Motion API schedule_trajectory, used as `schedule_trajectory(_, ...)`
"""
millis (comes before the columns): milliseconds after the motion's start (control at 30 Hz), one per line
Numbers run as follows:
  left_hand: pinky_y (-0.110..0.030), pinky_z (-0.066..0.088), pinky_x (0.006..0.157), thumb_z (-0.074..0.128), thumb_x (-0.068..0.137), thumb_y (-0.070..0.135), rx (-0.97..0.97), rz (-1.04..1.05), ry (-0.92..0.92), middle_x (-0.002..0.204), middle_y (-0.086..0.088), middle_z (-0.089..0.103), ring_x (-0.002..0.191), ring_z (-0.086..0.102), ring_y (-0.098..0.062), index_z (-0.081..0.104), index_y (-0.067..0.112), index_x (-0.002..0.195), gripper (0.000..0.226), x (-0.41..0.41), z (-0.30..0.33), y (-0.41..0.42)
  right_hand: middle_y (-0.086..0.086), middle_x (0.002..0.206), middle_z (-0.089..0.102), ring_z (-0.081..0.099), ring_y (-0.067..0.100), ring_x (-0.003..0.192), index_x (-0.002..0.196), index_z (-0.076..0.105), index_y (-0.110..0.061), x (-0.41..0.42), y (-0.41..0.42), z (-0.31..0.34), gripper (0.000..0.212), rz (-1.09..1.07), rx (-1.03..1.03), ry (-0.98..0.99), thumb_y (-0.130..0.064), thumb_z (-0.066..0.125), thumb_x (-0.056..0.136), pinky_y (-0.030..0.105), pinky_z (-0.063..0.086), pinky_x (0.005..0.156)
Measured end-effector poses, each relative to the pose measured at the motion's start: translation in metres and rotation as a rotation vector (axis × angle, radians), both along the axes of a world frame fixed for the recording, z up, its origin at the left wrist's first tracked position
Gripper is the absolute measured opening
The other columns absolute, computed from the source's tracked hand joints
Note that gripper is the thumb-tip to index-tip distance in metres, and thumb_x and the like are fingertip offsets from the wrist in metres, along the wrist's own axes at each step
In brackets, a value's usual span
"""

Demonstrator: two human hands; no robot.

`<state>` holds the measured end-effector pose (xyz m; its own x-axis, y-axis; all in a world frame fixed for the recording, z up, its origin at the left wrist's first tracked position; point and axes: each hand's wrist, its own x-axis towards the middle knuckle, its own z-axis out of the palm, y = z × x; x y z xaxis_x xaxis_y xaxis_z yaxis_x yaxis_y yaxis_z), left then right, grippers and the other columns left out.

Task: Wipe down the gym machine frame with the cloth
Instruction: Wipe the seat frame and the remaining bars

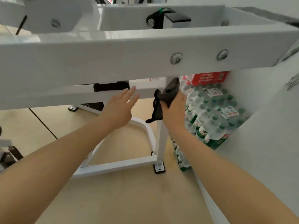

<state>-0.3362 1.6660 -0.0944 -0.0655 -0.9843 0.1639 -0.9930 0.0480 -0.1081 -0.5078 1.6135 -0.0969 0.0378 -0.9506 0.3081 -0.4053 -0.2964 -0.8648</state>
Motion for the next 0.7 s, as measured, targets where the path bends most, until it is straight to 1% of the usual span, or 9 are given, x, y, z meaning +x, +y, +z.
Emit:
schedule_trajectory(100, -0.041, 0.006, 0.114, 0.051, 0.086, 0.004, -0.173, -0.007, -0.113, 0.155, -0.012, 0.003, 0.143, 0.006, -0.030, 0.018, 0.009, 0.146, 0.069, 0.017, -0.030, -0.018, 0.017, 0.129, 0.037, 0.041, 0.014, 0.101, 0.135, 0.033, 0.002, 0.028, -0.019, -0.009, 0.054, 0.007, -0.255, 0.039, -0.002, 0.058, 0.087, 0.016, 0.034, 0.084)
schedule_trajectory(200, -0.044, 0.008, 0.114, 0.053, 0.084, 0.003, -0.304, 0.050, -0.197, 0.154, -0.012, 0.011, 0.141, 0.015, -0.033, 0.020, 0.005, 0.145, 0.069, 0.033, -0.050, -0.029, 0.020, 0.121, 0.046, 0.046, 0.025, 0.096, 0.129, 0.043, 0.002, 0.046, -0.039, -0.024, 0.044, -0.007, -0.437, 0.209, 0.006, 0.051, 0.086, 0.025, 0.037, 0.081)
schedule_trajectory(267, -0.046, 0.018, 0.112, 0.058, 0.082, 0.003, -0.390, 0.025, -0.260, 0.152, -0.014, 0.021, 0.137, 0.026, -0.035, 0.027, 0.003, 0.143, 0.068, 0.041, -0.059, -0.035, 0.018, 0.129, 0.047, 0.044, 0.034, 0.109, 0.129, 0.047, -0.003, 0.055, -0.051, -0.040, 0.040, -0.032, -0.509, 0.463, 0.000, 0.046, 0.090, 0.031, 0.033, 0.093)
schedule_trajectory(333, -0.049, 0.032, 0.105, 0.065, 0.078, 0.004, -0.477, -0.028, -0.313, 0.145, -0.017, 0.035, 0.130, 0.038, -0.038, 0.040, 0.000, 0.135, 0.063, 0.046, -0.065, -0.040, 0.013, 0.144, 0.037, 0.032, 0.037, 0.129, 0.139, 0.039, -0.008, 0.069, -0.058, -0.061, 0.044, -0.016, -0.555, 0.678, -0.017, 0.040, 0.096, 0.038, 0.020, 0.110)
schedule_trajectory(367, -0.050, 0.036, 0.102, 0.067, 0.077, 0.003, -0.520, -0.053, -0.326, 0.142, -0.019, 0.039, 0.127, 0.042, -0.039, 0.045, -0.001, 0.132, 0.059, 0.048, -0.068, -0.043, 0.012, 0.148, 0.031, 0.024, 0.036, 0.135, 0.143, 0.032, -0.008, 0.075, -0.058, -0.069, 0.050, 0.008, -0.572, 0.733, -0.026, 0.037, 0.097, 0.041, 0.013, 0.114)
schedule_trajectory(467, -0.051, 0.036, 0.100, 0.058, 0.081, -0.003, -0.633, -0.085, -0.339, 0.140, -0.021, 0.040, 0.125, 0.043, -0.042, 0.045, -0.004, 0.130, 0.051, 0.055, -0.078, -0.050, 0.011, 0.151, 0.028, 0.018, 0.034, 0.140, 0.145, 0.028, -0.008, 0.076, -0.065, -0.080, 0.061, 0.033, -0.644, 0.749, -0.042, 0.036, 0.095, 0.044, 0.008, 0.115)
schedule_trajectory(567, -0.050, 0.027, 0.105, 0.028, 0.087, 0.000, -0.693, -0.087, -0.295, 0.143, -0.024, 0.035, 0.127, 0.040, -0.042, 0.038, -0.005, 0.135, 0.050, 0.055, -0.090, -0.054, 0.007, 0.154, 0.021, 0.012, 0.028, 0.143, 0.147, 0.021, -0.013, 0.049, -0.082, -0.084, 0.058, 0.020, -0.698, 0.761, -0.039, 0.033, 0.097, 0.039, 0.006, 0.115)
schedule_trajectory(633, -0.047, 0.019, 0.107, 0.023, 0.087, 0.003, -0.728, -0.083, -0.273, 0.144, -0.024, 0.032, 0.129, 0.037, -0.042, 0.035, -0.005, 0.137, 0.052, 0.054, -0.099, -0.057, 0.007, 0.155, 0.017, 0.008, 0.026, 0.144, 0.148, 0.018, -0.013, 0.039, -0.087, -0.088, 0.056, -0.013, -0.720, 0.781, -0.035, 0.032, 0.099, 0.037, 0.005, 0.116)
schedule_trajectory(700, -0.046, 0.016, 0.108, 0.025, 0.087, 0.002, -0.766, -0.096, -0.252, 0.145, -0.024, 0.030, 0.131, 0.034, -0.042, 0.033, -0.005, 0.138, 0.052, 0.055, -0.105, -0.061, 0.008, 0.156, 0.015, 0.005, 0.027, 0.144, 0.148, 0.017, -0.013, 0.047, -0.085, -0.091, 0.054, -0.077, -0.721, 0.778, -0.034, 0.029, 0.100, 0.037, 0.001, 0.116)
